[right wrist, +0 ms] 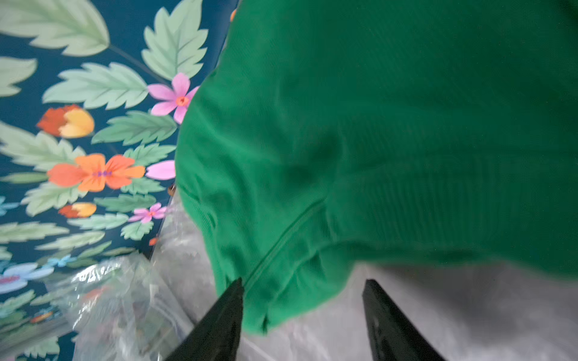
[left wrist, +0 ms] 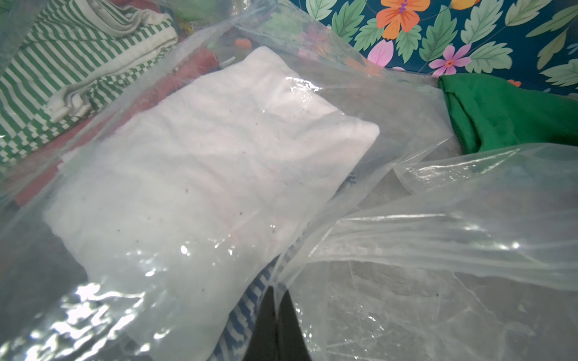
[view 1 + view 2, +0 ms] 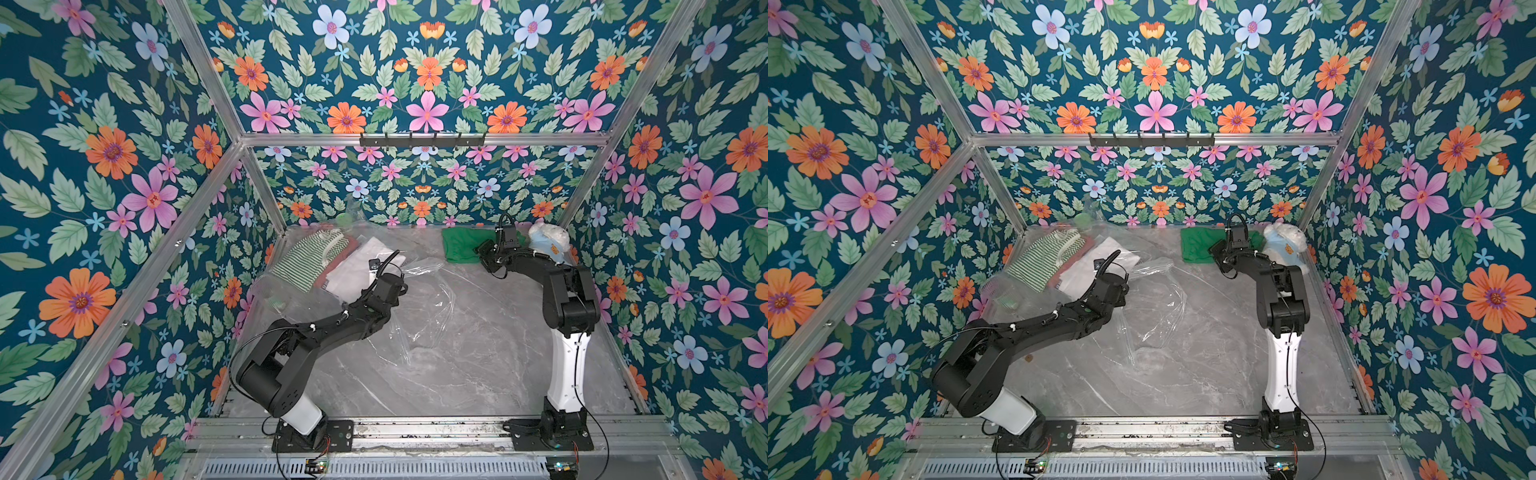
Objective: Take the tank top out of the vacuum bag
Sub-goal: Move the tank top to the center of the board, then take out the tank top from the vacuum bag.
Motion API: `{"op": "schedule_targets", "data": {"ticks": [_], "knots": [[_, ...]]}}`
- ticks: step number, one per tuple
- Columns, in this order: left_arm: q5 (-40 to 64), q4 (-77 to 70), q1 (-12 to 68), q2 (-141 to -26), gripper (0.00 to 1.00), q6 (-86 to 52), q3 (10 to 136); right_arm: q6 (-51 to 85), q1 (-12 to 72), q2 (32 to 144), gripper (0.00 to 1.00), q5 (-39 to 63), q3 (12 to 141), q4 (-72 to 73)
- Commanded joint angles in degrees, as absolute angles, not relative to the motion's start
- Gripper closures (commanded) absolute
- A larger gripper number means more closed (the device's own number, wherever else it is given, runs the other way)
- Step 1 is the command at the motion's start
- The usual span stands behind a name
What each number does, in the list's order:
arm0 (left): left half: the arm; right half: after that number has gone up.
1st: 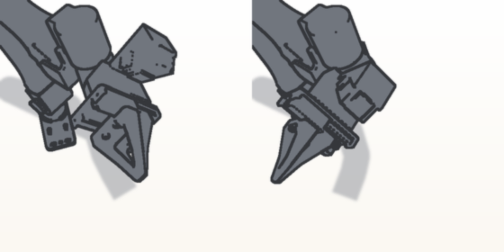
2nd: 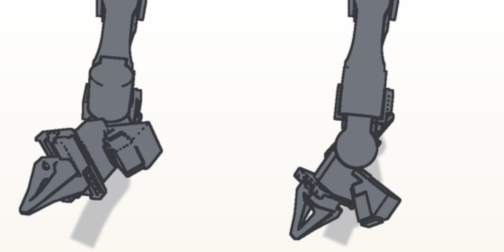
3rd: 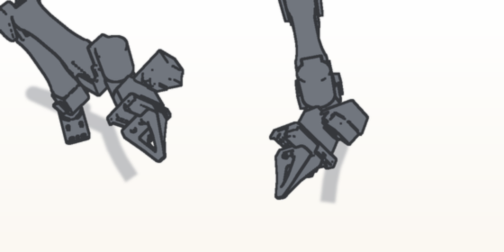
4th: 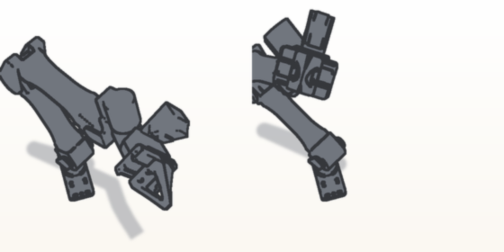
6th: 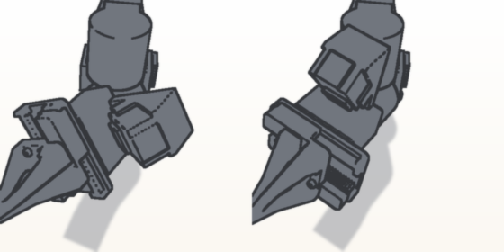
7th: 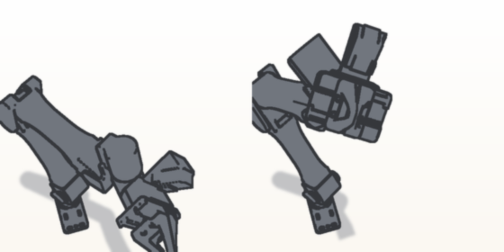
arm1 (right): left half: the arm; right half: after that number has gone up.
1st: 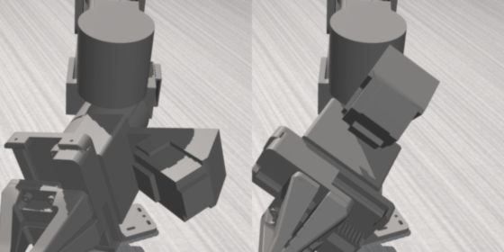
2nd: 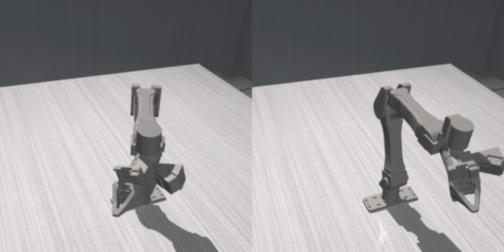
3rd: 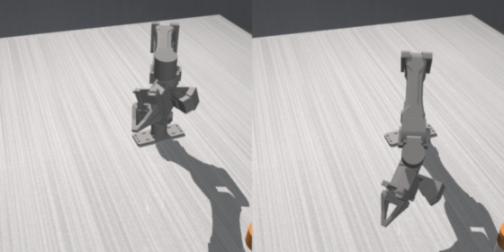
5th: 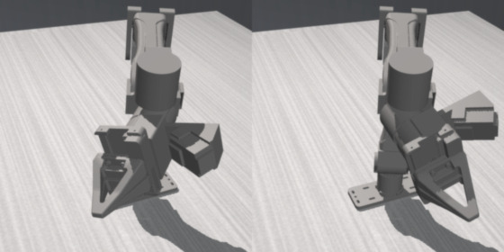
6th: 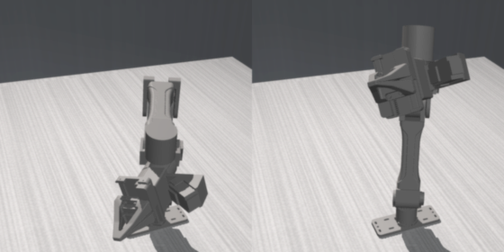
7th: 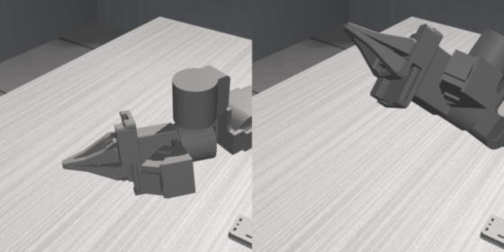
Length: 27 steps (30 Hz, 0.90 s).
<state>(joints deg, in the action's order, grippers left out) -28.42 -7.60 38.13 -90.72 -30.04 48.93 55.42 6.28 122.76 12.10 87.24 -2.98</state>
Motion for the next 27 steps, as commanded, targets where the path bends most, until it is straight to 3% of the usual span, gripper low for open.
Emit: {"op": "schedule_targets", "data": {"ticks": [1,8,13,24,27], "knots": [[-28.11,-7.38,38.3,-90.01,1.0,-30.24,49.81,50.35,7.22,114.77,0.32,15.82,80.11,4.37],[-24.82,-7.29,38.84,-89.43,1.0,-28.5,52.61,44.27,13.18,95.79,0.31,17.34,58.41,13.24],[-23.49,-6.9,39.35,-89.48,1.0,-27.19,55.01,40.31,19.73,87.22,0.3,15.78,50.05,11.16],[-21.52,-7.04,41.78,-89.97,1.0,-26.59,58.67,44.41,21.18,92.82,0.3,19.72,43.18,17.77],[-20.31,-6.45,42.58,-91.08,1.0,-25.95,60.2,44.17,21.18,94.48,0.38,20.71,45.0,17.69]]}}
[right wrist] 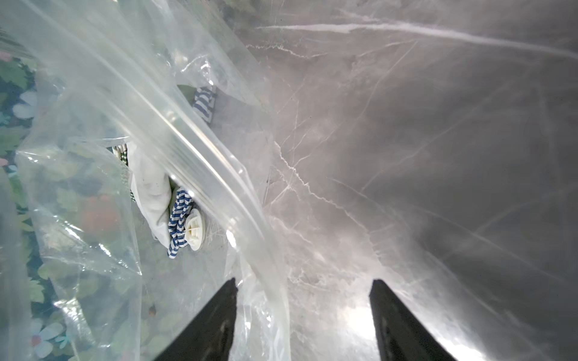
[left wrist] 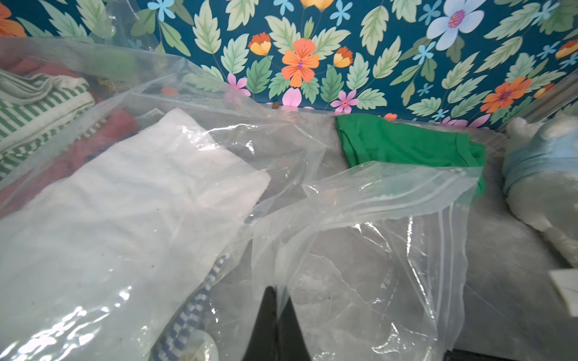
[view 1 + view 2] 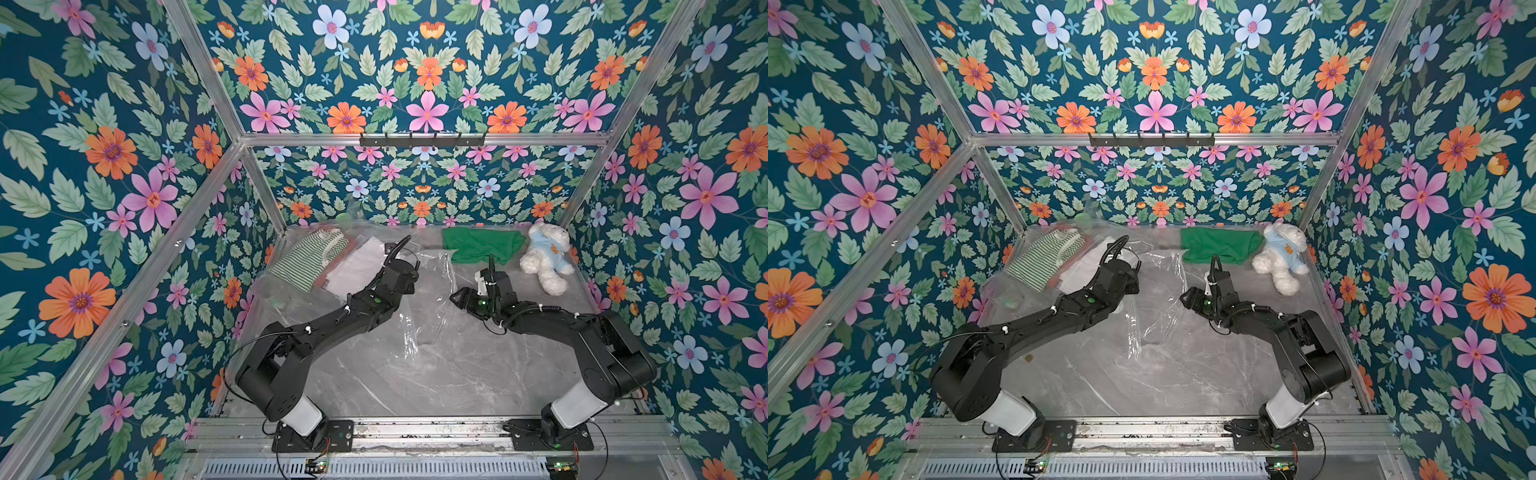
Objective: Take the tank top out of the vacuum bag
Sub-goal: Take out the tank top from the vacuum bag.
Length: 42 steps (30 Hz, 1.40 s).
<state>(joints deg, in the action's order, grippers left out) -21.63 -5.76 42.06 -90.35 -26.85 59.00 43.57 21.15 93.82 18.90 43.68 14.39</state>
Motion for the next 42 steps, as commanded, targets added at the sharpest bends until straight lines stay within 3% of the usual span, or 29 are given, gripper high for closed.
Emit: {"op": "schedule_targets", "data": {"ticks": [1,6,8,9,16,19,21,28,35,42], "knots": [[-20.07,-6.29,42.99,-91.38,1.0,-25.77,60.61,43.85,21.16,96.5,0.44,20.51,45.46,17.19],[-19.22,-6.34,44.59,-92.82,1.0,-25.26,62.38,43.12,18.45,96.86,0.86,19.67,46.41,15.26],[-18.48,-6.24,44.98,-93.66,1.0,-25.01,63.26,43.2,16.04,96.69,0.99,20.57,46.19,15.14],[-18.03,-6.25,45.24,-94.15,1.0,-24.75,63.85,43.16,14.77,96.52,1.0,20.97,46.14,15.26],[-15.04,-5.74,46.54,-98.7,1.0,-24.36,69.13,38.28,10.3,91.78,1.0,21.11,48.18,11.42],[-16.38,-5.3,46.72,-99.27,1.0,-24.28,69.8,37.78,10.35,86.95,0.55,19.99,46.44,11.67],[-18.26,-5.27,46.69,-98.5,1.0,-24.11,68.97,39.04,10.9,82.97,0.4,19.43,44.24,12.63],[-20.84,-7.04,46.69,-95.0,1.0,-23.81,65.99,42.29,20.08,81.0,0.38,19.15,43.96,15.54],[-20.74,-8.99,46.68,-92.13,1.0,-24.46,64.15,48.74,27.41,95.47,0.42,21.37,50.93,24.23],[-20.13,-11.16,46.76,-89.41,1.0,-25.85,61.88,56.48,29.55,109.91,0.44,25.76,60.04,32.14]]}}
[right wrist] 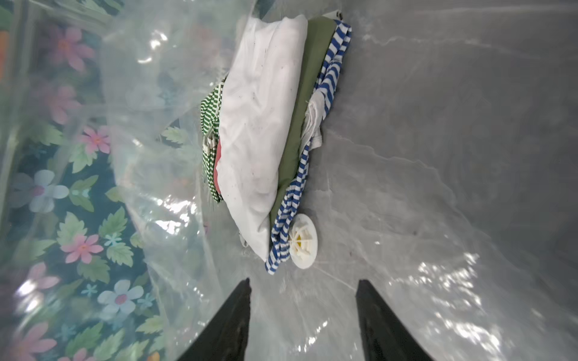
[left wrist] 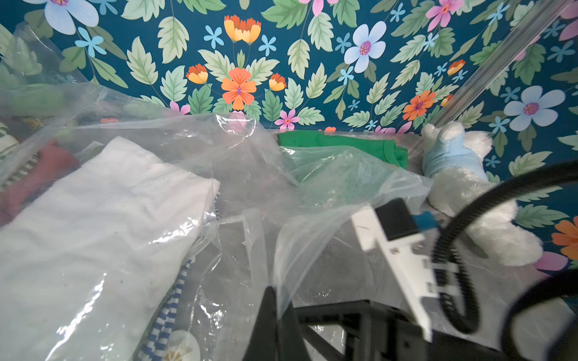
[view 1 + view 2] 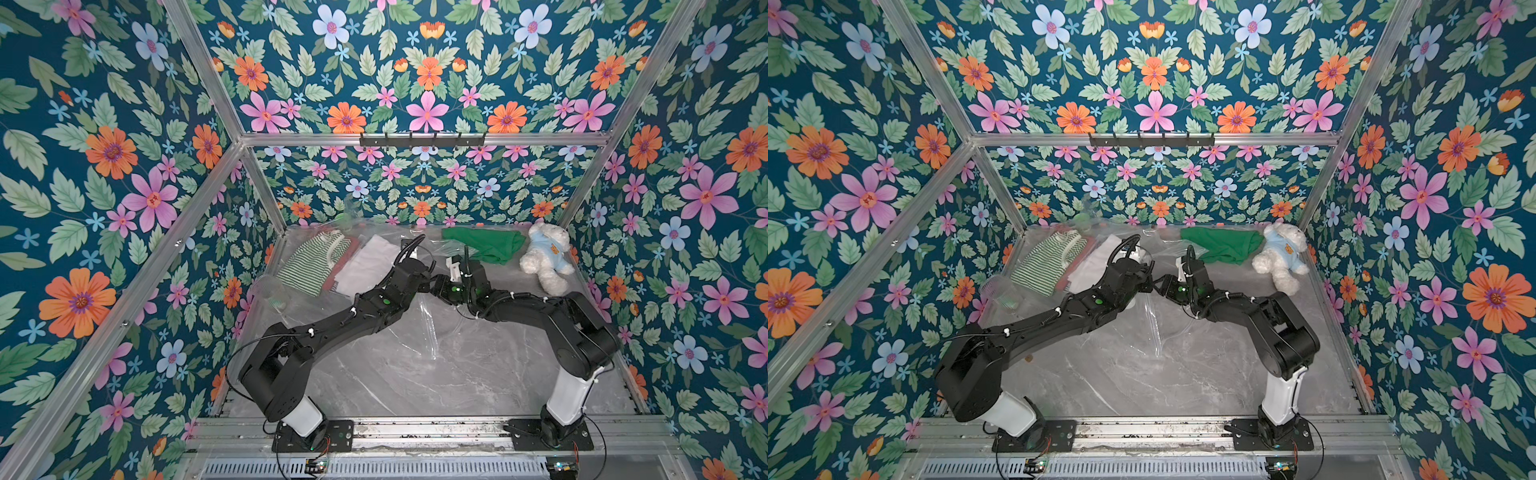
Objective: Take the tank top out of the vacuum bag
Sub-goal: Take out the tank top from the vacuum bag.
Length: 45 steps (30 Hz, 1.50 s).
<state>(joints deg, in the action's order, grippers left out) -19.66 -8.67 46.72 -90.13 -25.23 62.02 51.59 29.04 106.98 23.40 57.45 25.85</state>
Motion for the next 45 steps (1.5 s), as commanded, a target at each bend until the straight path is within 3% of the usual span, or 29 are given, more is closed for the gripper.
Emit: {"op": "schedule_targets", "data": {"ticks": [1,12,29,31,37,39,41,43,45], "knots": [[-20.05,-11.08,46.81,-89.26,1.0,-25.85,61.87,57.27,29.85,111.29,0.45,26.04,61.21,32.42],[-19.38,-11.34,46.82,-88.86,1.0,-26.1,61.61,64.61,33.33,125.0,0.47,29.86,73.64,35.45],[-19.16,-11.43,46.78,-88.51,1.0,-26.46,61.08,63.33,34.26,135.2,0.47,31.68,89.2,26.53],[-19.16,-11.3,46.78,-88.51,1.0,-26.37,61.0,63.48,34.29,135.94,0.5,31.89,90.29,26.16],[-19.86,-11.08,46.76,-88.67,1.0,-26.02,60.82,61.48,34.29,133.83,0.91,30.81,88.86,24.88],[-20.26,-10.9,46.77,-88.85,1.0,-25.84,60.91,60.59,34.28,132.16,0.98,30.33,87.22,24.92],[-20.44,-10.74,46.76,-89.03,1.0,-25.82,60.92,59.64,34.24,130.4,0.92,30.06,85.43,25.33],[-20.65,-10.72,46.81,-89.06,1.0,-25.84,60.91,58.53,34.2,128.87,0.71,29.64,83.64,26.05],[-20.83,-10.68,46.8,-89.12,1.0,-25.75,60.91,57.93,34.27,128.3,0.61,29.42,83.25,26.05]]}}
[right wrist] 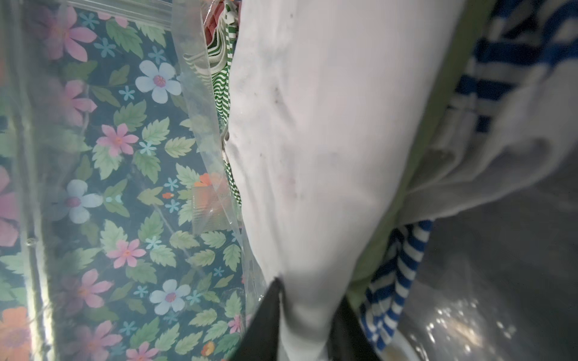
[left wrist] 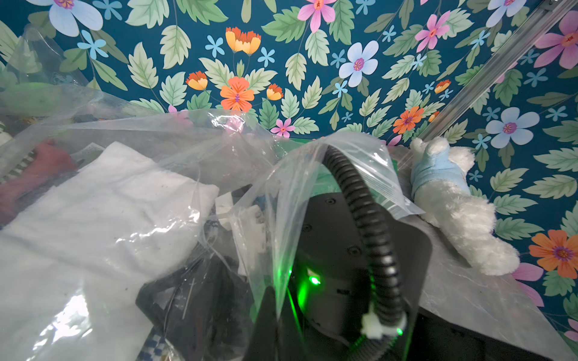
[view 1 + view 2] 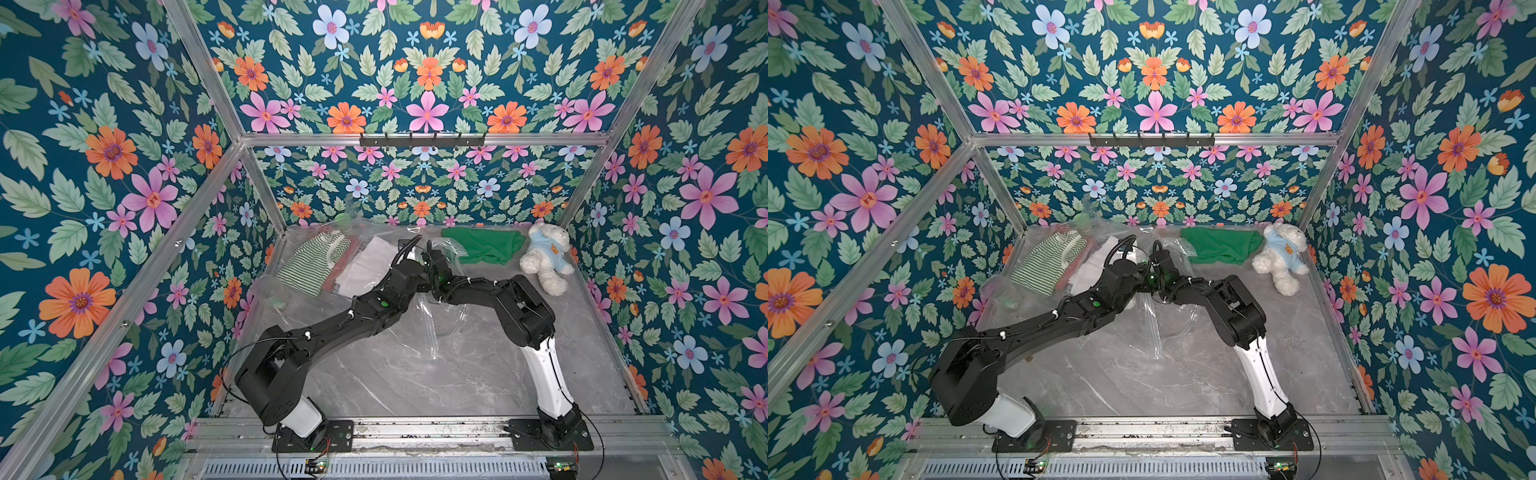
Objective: Take the tank top out of the vacuum bag
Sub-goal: Take out the tank top from the vacuum bag.
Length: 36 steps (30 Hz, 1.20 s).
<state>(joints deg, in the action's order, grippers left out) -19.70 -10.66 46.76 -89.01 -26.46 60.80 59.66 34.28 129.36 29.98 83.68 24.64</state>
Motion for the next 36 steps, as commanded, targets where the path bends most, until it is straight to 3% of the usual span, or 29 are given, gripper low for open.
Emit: {"op": "schedule_targets", "data": {"ticks": [1,4,10,15,18,19,22,23,27,31,33,36], "knots": [[-20.86,-10.71,46.8,-89.12,1.0,-25.79,60.91,58.0,34.17,128.48,0.6,29.56,83.52,25.95],[-20.66,-10.46,46.76,-89.29,1.0,-25.75,61.3,59.28,34.17,130.22,0.53,30.61,85.13,26.28],[-21.23,-9.93,46.83,-88.79,1.0,-25.58,61.08,60.91,34.14,133.49,0.55,32.05,88.28,26.24],[-21.36,-9.98,46.76,-89.08,1.0,-25.53,61.08,61.2,34.23,132.71,0.91,33.69,87.68,27.85],[-21.18,-9.94,46.77,-89.36,1.0,-25.58,61.17,61.75,34.25,130.9,0.99,34.84,85.55,30.63],[-21.19,-9.94,46.77,-89.38,1.0,-25.66,61.17,61.87,34.24,130.3,0.97,35.53,84.55,32.27],[-21.55,-9.93,46.77,-89.23,1.0,-25.66,60.91,61.59,34.23,128.09,0.68,37.0,81.66,37.23],[-21.63,-10.01,46.76,-89.21,1.0,-25.73,60.82,61.13,34.24,127.67,0.64,37.15,81.3,37.7],[-21.28,-10.28,46.76,-89.47,1.0,-25.92,61.0,60.93,34.26,129.56,0.82,39.41,84.09,37.12],[-21.2,-10.11,46.76,-89.43,1.0,-26.02,61.0,62.89,34.26,133.4,0.83,40.46,87.29,37.34],[-21.51,-9.93,46.76,-89.23,1.0,-26.1,60.78,63.12,34.26,134.51,0.79,40.43,88.2,36.85],[-21.74,-10.02,46.81,-89.04,1.0,-26.02,60.56,62.28,34.23,135.56,0.6,39.67,89.4,34.32]]}}
